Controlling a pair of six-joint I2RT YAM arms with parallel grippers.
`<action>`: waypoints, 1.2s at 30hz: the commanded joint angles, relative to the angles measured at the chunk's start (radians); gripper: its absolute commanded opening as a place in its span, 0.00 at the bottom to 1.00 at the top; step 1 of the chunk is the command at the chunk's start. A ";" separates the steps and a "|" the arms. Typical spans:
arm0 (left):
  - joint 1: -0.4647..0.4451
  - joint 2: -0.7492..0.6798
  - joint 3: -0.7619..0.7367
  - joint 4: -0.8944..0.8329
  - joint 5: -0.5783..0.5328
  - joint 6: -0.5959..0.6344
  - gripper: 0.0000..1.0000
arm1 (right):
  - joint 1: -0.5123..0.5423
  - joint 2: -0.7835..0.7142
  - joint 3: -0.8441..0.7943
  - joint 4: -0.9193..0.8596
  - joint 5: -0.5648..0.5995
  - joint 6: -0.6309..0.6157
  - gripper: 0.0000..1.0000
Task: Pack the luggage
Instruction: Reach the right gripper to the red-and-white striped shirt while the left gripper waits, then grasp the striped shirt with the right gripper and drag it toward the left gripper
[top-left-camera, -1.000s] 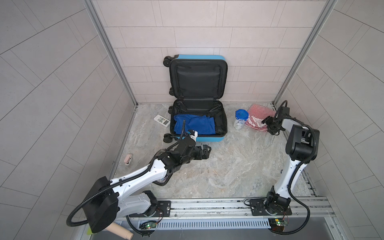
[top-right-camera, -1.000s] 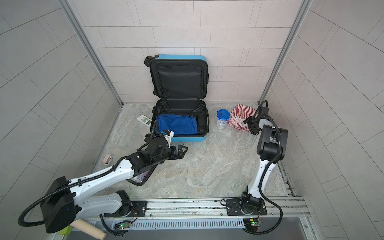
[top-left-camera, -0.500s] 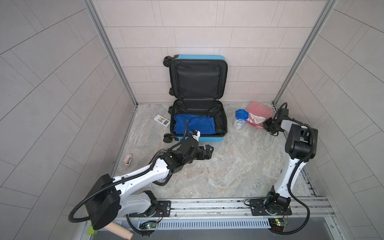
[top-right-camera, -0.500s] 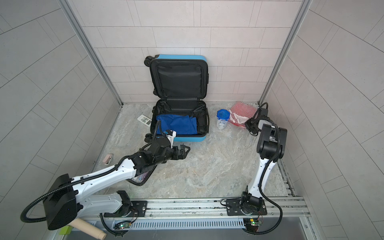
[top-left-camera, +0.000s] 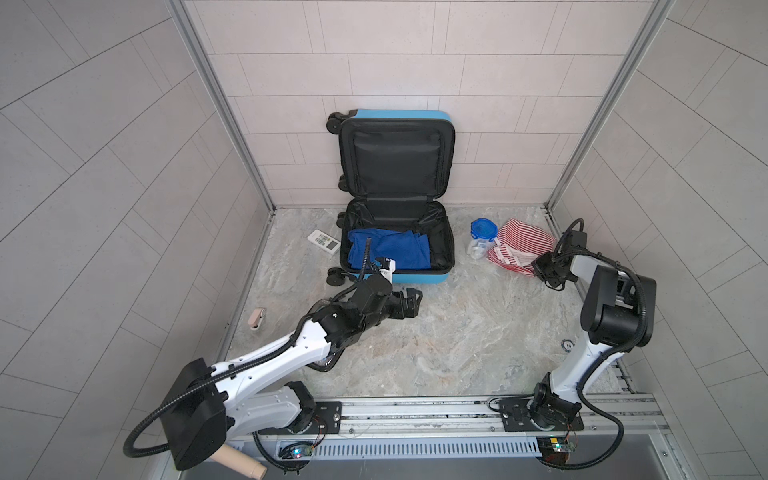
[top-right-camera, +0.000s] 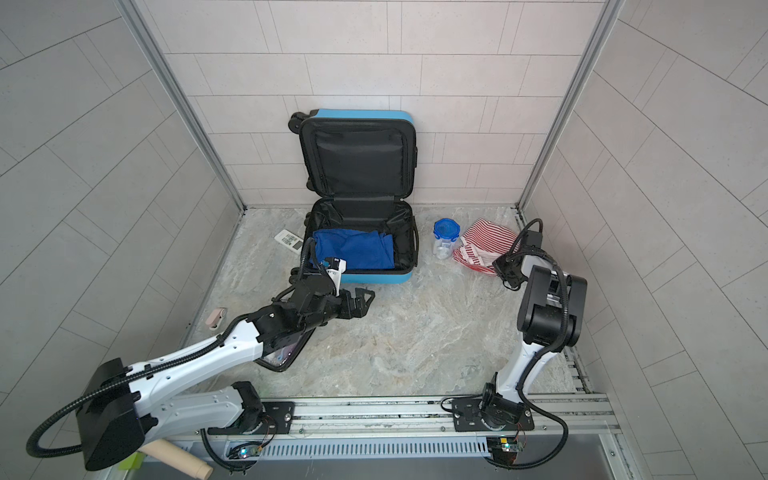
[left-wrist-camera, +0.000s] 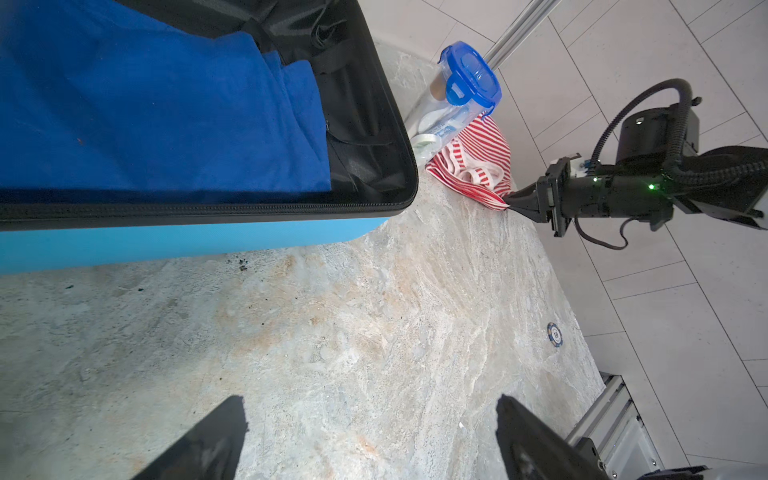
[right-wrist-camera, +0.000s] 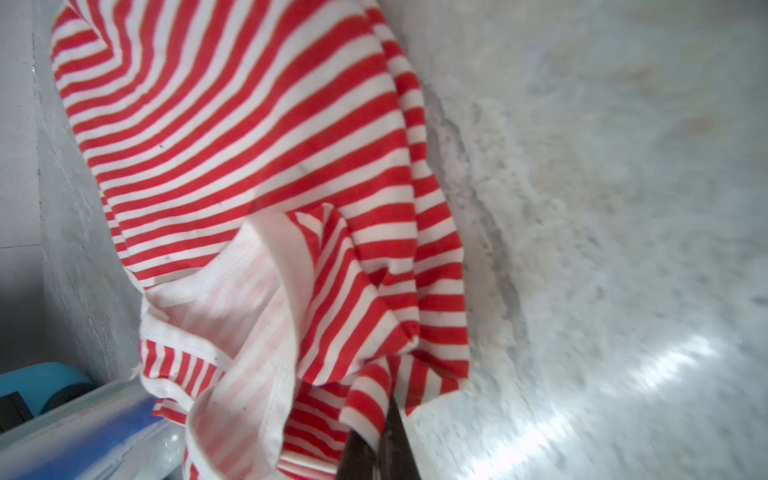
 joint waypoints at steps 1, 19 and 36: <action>0.000 -0.030 0.034 -0.030 -0.037 0.025 0.98 | -0.007 -0.092 -0.033 -0.065 0.035 -0.043 0.00; 0.006 0.038 0.062 -0.003 -0.028 0.001 0.98 | 0.265 -0.443 -0.384 -0.112 0.015 0.013 0.00; 0.082 0.025 -0.012 0.002 -0.017 -0.094 0.98 | 0.792 -0.650 -0.505 -0.072 0.203 0.346 0.00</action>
